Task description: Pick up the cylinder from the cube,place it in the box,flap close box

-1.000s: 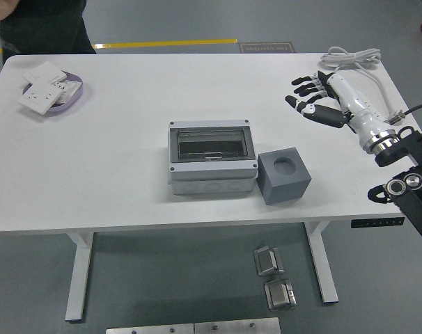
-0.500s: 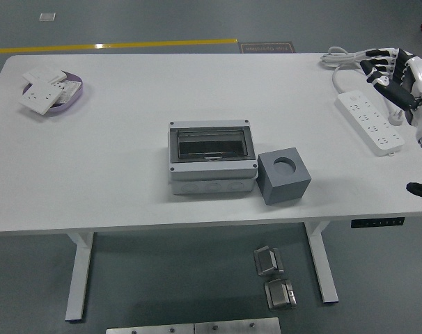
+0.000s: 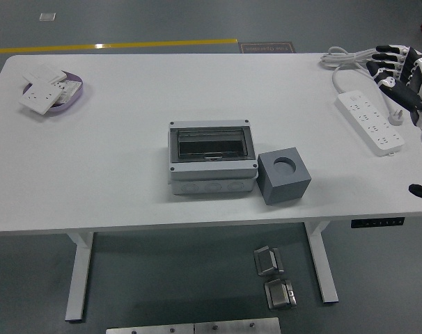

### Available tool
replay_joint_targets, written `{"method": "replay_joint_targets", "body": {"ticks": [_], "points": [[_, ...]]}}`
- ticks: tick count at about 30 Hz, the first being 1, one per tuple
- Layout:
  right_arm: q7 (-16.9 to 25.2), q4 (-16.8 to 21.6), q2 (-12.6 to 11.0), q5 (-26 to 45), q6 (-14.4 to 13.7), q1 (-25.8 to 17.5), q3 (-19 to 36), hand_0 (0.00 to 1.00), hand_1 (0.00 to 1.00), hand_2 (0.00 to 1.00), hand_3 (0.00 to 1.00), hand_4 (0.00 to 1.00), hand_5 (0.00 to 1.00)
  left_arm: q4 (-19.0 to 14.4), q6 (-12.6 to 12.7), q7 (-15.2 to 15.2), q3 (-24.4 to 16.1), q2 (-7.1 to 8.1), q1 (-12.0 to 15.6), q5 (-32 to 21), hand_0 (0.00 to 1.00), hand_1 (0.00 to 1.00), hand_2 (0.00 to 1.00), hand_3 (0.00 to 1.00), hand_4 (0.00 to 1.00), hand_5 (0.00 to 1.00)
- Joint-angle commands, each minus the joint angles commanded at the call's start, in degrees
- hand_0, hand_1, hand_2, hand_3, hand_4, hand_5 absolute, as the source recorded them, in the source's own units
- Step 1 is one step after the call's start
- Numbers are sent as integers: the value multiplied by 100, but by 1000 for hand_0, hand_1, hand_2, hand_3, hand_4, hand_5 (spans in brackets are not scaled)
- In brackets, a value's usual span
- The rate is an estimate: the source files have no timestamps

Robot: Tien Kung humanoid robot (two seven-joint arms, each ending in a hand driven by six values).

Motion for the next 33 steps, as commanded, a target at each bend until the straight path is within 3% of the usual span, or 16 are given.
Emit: {"method": "replay_joint_targets", "body": {"ticks": [33], "points": [[192, -124, 10, 106, -49, -4, -148, 650, 677, 693, 686, 819, 319, 0, 15, 21, -9, -16, 33, -17, 587, 629, 612, 618, 661, 184]]}}
